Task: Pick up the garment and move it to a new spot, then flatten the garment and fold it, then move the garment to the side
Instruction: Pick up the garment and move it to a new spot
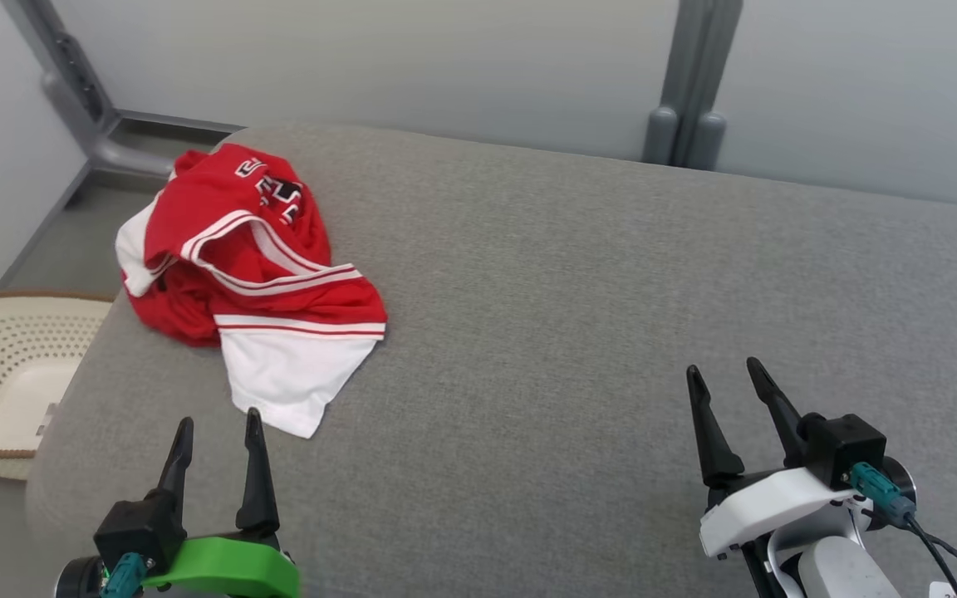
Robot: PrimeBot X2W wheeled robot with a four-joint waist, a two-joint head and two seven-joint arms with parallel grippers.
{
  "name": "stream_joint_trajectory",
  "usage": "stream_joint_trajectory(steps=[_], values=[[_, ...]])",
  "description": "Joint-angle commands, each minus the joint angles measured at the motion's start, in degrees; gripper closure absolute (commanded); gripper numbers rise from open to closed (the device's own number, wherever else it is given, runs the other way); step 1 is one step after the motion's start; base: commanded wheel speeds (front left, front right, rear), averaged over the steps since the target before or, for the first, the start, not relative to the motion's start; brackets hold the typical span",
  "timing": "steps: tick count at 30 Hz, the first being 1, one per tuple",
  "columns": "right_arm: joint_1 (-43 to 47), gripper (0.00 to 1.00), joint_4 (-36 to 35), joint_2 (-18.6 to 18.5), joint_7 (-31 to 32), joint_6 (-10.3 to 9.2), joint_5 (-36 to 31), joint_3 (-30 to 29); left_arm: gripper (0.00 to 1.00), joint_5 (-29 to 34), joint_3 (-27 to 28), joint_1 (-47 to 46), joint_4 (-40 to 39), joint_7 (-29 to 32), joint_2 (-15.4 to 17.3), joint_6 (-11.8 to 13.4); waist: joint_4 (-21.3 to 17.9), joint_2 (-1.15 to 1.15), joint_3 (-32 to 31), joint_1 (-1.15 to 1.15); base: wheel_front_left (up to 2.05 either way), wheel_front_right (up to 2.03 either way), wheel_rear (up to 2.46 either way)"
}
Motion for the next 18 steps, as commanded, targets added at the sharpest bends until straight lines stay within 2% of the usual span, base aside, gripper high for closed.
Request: stream_joint_trajectory(steps=[1,8,18], values=[[-0.2,0.0,0.0,-0.2,-0.2,0.0,0.0,0.3,0.0,0.5,0.2,1.1,-0.3,0.2,0.7,0.3,6.5,0.0,-0.3,0.0,0.0,0.0,0.0],[0.3,0.0,0.4,-0.2,-0.2,0.0,0.6,1.3,0.0,0.5,0.3,2.2,-1.3,1.0,1.7,0.8,12.5,0.0,-0.9,0.0,0.0,0.0,0.0],[-2.9,0.0,1.4,-0.2,-0.2,0.0,-0.4,4.3,0.0,-1.0,1.8,4.4,-3.2,0.3,1.4,2.5,13.4,0.0,0.6,0.0,0.0,0.0,0.0]])
